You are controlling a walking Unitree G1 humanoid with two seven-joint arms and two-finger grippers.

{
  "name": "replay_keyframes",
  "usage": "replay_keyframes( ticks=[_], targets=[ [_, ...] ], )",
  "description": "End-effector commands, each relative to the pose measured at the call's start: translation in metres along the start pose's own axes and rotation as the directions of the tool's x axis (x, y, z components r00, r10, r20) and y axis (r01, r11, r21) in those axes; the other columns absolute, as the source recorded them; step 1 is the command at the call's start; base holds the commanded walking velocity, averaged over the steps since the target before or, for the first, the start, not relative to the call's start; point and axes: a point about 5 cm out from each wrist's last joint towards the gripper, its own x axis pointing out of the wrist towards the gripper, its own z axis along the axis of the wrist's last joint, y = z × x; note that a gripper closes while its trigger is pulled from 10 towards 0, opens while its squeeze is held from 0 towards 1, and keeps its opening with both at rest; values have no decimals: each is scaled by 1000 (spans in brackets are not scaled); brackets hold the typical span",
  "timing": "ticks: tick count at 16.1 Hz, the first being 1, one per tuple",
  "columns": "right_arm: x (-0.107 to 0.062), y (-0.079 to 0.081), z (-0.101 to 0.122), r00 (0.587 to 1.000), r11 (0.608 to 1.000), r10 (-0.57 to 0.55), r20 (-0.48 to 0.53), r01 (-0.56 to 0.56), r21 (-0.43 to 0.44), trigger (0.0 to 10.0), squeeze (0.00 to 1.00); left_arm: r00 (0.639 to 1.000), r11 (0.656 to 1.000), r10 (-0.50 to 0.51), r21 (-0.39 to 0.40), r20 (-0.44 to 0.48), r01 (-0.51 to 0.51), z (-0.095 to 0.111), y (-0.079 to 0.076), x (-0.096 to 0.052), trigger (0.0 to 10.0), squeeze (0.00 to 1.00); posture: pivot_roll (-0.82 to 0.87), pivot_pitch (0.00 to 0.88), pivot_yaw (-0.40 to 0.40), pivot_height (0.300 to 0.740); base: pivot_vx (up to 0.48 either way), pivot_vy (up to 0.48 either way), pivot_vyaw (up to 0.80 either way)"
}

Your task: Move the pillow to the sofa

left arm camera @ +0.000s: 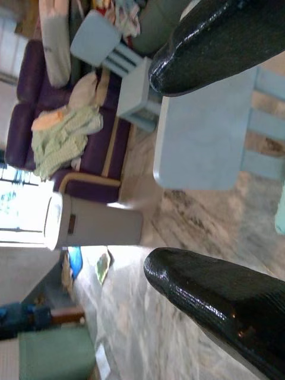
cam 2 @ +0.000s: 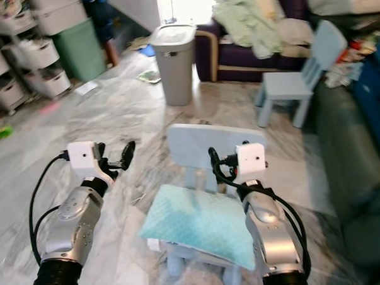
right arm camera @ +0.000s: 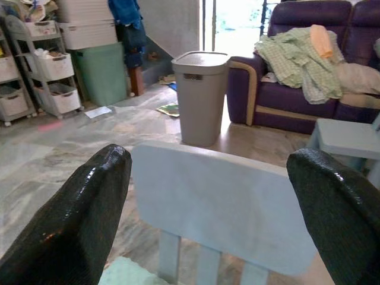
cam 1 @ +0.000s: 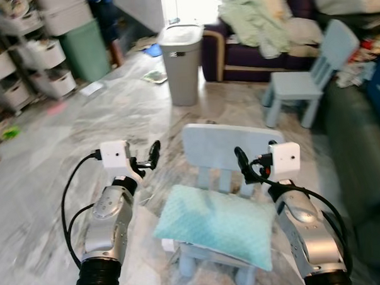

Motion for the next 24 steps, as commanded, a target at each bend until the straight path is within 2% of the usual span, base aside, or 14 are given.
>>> replay_keyframes(
  ticks=[1, 9, 24],
  targets=[
    [2, 1, 0, 1000, 1000, -1, -4, 1, 5, 10000, 0, 1000, 1000, -5, 12, 8, 5, 4, 1, 1, 10000, 0, -91, 0, 42, 740, 0, 0, -800],
    [3, -3, 0, 1000, 1000, -17, 7, 17, -16, 10000, 0, 999, 999, -51, 2, 19, 51, 4, -6, 1, 10000, 0, -94, 0, 39, 740, 0, 0, -70],
    [2, -6, 5, 998, 997, -58, 34, 59, -45, 10000, 0, 997, 997, -78, -18, 9, 78, 1, -9, -1, 10000, 0, -97, 0, 35, 740, 345, 0, 0]
  ],
)
